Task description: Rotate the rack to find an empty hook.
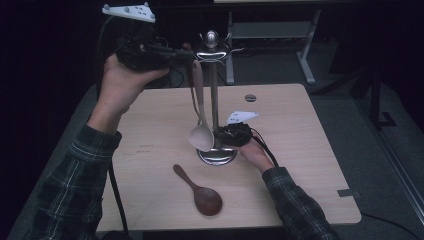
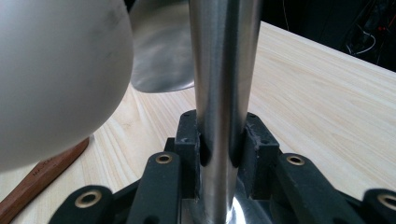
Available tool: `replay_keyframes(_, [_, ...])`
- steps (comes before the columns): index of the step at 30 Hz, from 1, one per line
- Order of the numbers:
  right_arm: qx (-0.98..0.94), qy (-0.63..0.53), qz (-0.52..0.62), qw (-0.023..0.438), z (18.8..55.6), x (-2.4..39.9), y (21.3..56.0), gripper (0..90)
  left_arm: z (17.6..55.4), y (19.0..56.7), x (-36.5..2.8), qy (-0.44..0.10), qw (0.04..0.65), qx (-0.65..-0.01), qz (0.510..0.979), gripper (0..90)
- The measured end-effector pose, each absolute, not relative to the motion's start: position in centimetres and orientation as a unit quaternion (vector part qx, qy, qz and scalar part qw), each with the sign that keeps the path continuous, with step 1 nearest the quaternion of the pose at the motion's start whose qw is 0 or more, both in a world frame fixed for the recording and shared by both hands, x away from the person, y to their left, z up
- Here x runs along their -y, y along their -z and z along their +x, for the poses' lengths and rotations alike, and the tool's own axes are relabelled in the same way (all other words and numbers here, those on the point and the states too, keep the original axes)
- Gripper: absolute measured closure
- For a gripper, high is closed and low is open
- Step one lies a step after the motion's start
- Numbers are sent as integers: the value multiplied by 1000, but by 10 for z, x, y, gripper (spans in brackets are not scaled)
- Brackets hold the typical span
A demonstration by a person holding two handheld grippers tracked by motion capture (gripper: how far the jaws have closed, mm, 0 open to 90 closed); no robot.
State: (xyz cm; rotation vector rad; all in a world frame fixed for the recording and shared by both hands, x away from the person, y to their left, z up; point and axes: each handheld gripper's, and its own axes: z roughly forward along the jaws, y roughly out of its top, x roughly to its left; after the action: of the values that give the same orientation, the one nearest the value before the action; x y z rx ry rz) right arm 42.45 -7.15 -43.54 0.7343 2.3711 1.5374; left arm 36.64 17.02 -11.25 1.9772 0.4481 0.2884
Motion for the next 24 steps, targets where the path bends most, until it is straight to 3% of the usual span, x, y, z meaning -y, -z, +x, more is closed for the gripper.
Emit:
replay_keyframes(12, [-809, -519, 248, 123, 424, 70, 435, 715, 366, 121, -153, -130, 494, -180, 841, 899])
replay_keyframes(24, [-810, -517, 247, 125, 423, 70, 435, 716, 375, 122, -168, -145, 492, -206, 833, 899])
